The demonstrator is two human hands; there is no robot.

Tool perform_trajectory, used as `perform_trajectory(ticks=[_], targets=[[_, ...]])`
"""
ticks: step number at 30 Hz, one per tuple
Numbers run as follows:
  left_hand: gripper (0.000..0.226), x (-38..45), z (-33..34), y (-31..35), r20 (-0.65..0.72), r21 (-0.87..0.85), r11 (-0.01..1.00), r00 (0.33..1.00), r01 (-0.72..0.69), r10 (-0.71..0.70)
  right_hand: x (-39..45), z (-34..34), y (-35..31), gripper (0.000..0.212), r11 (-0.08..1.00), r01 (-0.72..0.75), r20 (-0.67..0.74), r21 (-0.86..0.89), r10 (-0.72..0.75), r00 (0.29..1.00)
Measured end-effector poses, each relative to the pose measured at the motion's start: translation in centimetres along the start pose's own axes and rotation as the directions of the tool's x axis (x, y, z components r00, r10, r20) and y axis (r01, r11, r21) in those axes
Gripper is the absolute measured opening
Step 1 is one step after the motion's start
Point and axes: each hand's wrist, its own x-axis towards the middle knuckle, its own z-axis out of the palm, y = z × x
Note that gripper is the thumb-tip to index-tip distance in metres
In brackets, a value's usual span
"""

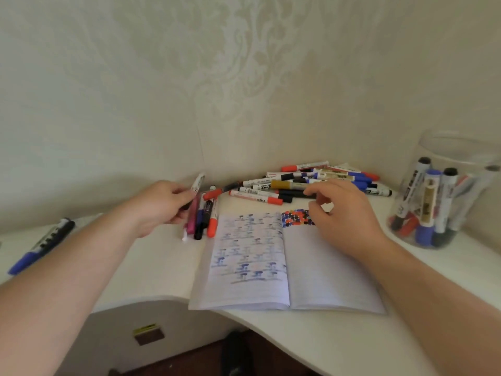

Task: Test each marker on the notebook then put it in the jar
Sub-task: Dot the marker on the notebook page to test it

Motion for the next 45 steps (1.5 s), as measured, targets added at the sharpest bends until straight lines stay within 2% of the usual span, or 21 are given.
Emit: perform_trajectory(ticks=[3, 5, 6, 7, 8, 10, 11, 14, 15, 16, 18, 21, 22, 24, 26, 28, 31, 36, 39, 41, 45], targets=[[0.024, -1.3, 0.3, 1.5, 0.097, -0.357, 0.934, 0.995, 0.026, 0.010, 0.2, -0.5, -0.9, 0.019, 0.976, -0.130, 0.060, 0.174, 0.121, 0.991], [0.021, -2.0, 2.4, 2.8, 0.117, -0.432, 0.902, 0.990, -0.025, 0.084, 0.4, -0.7, -1.6, 0.015, 0.909, -0.211, 0.120, 0.359, 0.179, 0.976], [0.021, -2.3, 3.9, 3.4, 0.131, -0.397, 0.913, 0.979, -0.094, 0.158, 0.4, -0.7, -1.9, 0.008, 0.861, -0.245, 0.159, 0.445, 0.194, 0.968], [0.021, -2.5, 5.5, 3.9, 0.149, -0.291, 0.934, 0.954, -0.208, 0.260, 0.5, -0.8, -2.2, 0.013, 0.804, -0.273, 0.207, 0.529, 0.189, 0.960], [0.020, -2.8, 7.1, 4.5, 0.191, -0.113, 0.930, 0.911, -0.350, 0.366, 0.5, -0.9, -2.3, 0.026, 0.736, -0.296, 0.255, 0.609, 0.172, 0.951], [0.018, -3.1, 10.2, 5.4, 0.336, 0.241, 0.788, 0.811, -0.566, 0.480, 0.5, -1.0, -2.4, 0.034, 0.580, -0.329, 0.293, 0.745, 0.158, 0.943], [0.016, -3.1, 11.5, 5.7, 0.375, 0.326, 0.716, 0.780, -0.617, 0.501, 0.7, -1.1, -2.2, 0.028, 0.522, -0.337, 0.281, 0.783, 0.186, 0.941], [0.017, -2.5, 14.2, 6.4, 0.389, 0.241, 0.684, 0.714, -0.688, 0.581, 1.4, -1.2, -1.5, 0.023, 0.306, -0.455, 0.331, 0.836, 0.381, 0.864], [0.020, -1.9, 14.8, 6.3, 0.375, 0.225, 0.672, 0.699, -0.705, 0.608, 1.5, -1.1, -1.1, 0.024, 0.235, -0.489, 0.371, 0.840, 0.408, 0.834], [0.022, -1.3, 15.3, 6.2, 0.365, 0.221, 0.650, 0.680, -0.727, 0.636, 1.6, -1.0, -0.9, 0.028, 0.210, -0.514, 0.398, 0.832, 0.420, 0.815], [0.026, -0.3, 16.0, 5.8, 0.358, 0.215, 0.616, 0.648, -0.758, 0.672, 1.6, -0.8, -0.9, 0.031, 0.249, -0.541, 0.408, 0.803, 0.430, 0.805], [0.038, 0.4, 16.8, 5.1, 0.344, 0.141, 0.644, 0.647, -0.752, 0.680, 2.0, -1.0, -0.9, 0.018, 0.278, -0.552, 0.390, 0.786, 0.469, 0.792], [0.045, 0.6, 16.8, 4.9, 0.336, 0.102, 0.665, 0.655, -0.740, 0.677, 2.2, -1.4, -0.8, 0.016, 0.295, -0.535, 0.362, 0.791, 0.480, 0.799], [0.066, 0.7, 16.4, 4.6, 0.320, 0.086, 0.732, 0.714, -0.676, 0.622, 2.4, -2.4, -0.6, 0.025, 0.322, -0.480, 0.280, 0.816, 0.505, 0.816], [0.070, 0.6, 15.8, 4.3, 0.338, 0.208, 0.738, 0.755, -0.642, 0.562, 2.4, -3.8, -0.6, 0.027, 0.320, -0.428, 0.222, 0.845, 0.518, 0.826], [0.061, 0.5, 15.7, 4.1, 0.390, 0.365, 0.659, 0.751, -0.657, 0.533, 2.0, -4.8, -0.5, 0.027, 0.347, -0.430, 0.230, 0.834, 0.489, 0.841], [0.057, 0.5, 15.9, 4.1, 0.422, 0.442, 0.628, 0.766, -0.641, 0.485, 1.8, -5.2, -0.3, 0.025, 0.480, -0.532, 0.332, 0.698, 0.442, 0.833], [0.061, 0.6, 16.0, 4.2, 0.438, 0.479, 0.619, 0.781, -0.622, 0.446, 1.9, -3.9, 0.3, 0.019, 0.777, -0.550, 0.320, 0.308, 0.459, 0.828], [0.061, 0.7, 16.2, 4.1, 0.426, 0.480, 0.624, 0.786, -0.616, 0.448, 1.0, -2.6, 1.1, 0.017, 0.817, -0.557, 0.303, 0.150, 0.498, 0.813], [0.060, 0.8, 16.2, 4.2, 0.425, 0.477, 0.629, 0.788, -0.614, 0.446, 0.9, -2.4, 1.4, 0.020, 0.800, -0.576, 0.267, 0.165, 0.526, 0.807], [0.058, 1.0, 16.2, 4.0, 0.426, 0.478, 0.623, 0.783, -0.620, 0.453, 0.9, -2.4, 1.2, 0.022, 0.799, -0.584, 0.321, 0.142, 0.521, 0.791]])
